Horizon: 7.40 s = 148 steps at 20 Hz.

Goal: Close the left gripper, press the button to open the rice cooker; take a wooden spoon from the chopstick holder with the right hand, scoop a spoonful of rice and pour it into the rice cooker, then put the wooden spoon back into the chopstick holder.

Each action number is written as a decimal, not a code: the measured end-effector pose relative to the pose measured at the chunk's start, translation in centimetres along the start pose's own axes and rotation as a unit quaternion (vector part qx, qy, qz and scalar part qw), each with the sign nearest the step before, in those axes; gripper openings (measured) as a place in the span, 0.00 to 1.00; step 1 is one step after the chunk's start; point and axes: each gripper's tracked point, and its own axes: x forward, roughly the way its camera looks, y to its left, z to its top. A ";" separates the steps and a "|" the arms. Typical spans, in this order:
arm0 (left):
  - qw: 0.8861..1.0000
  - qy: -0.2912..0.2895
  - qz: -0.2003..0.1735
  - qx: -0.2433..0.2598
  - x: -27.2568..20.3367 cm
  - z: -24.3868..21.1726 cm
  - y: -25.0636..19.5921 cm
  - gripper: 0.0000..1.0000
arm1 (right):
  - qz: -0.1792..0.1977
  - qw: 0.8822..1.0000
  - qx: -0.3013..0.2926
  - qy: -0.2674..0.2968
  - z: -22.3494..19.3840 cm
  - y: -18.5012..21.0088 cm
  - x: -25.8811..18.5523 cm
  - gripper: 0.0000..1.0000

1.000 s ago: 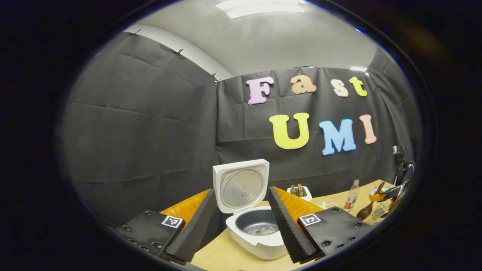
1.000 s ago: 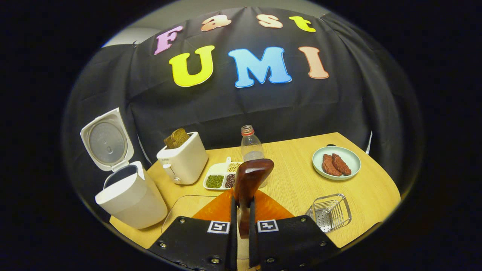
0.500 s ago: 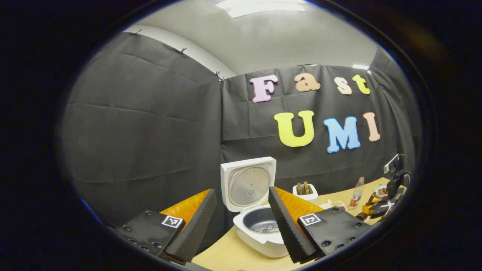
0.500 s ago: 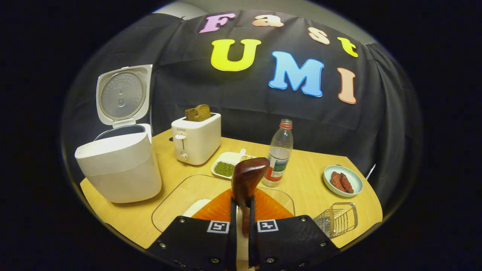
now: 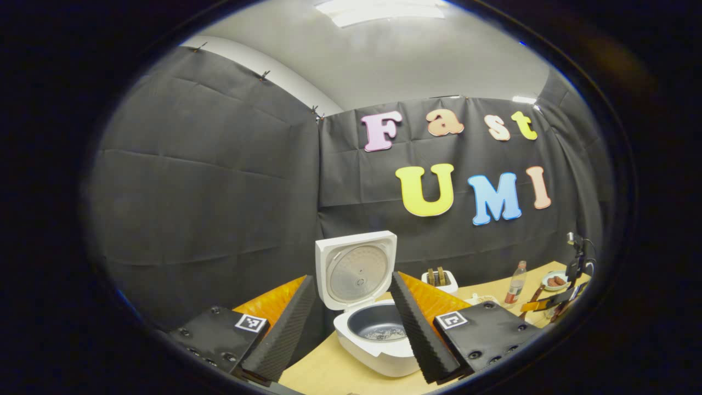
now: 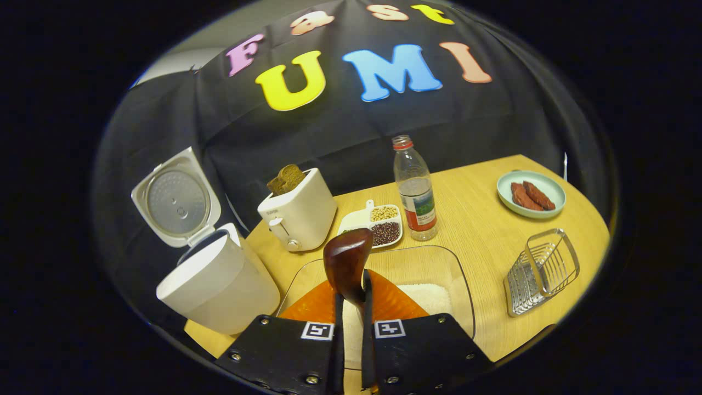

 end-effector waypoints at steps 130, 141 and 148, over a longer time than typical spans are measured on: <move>0.999 0.014 -0.040 -0.016 -0.1 2.0 -13.8 0.96 | -0.084 0.978 0.130 -0.139 18.6 -17.5 -10.9 0.12; 0.999 0.014 -0.038 0.009 -1.0 2.6 -14.3 0.96 | -0.142 0.983 0.098 -0.068 11.3 -21.8 -7.6 0.13; 0.999 0.015 -0.030 -0.003 -0.9 2.5 -13.9 0.96 | -0.142 0.986 0.065 -0.059 10.3 -21.6 -8.1 0.20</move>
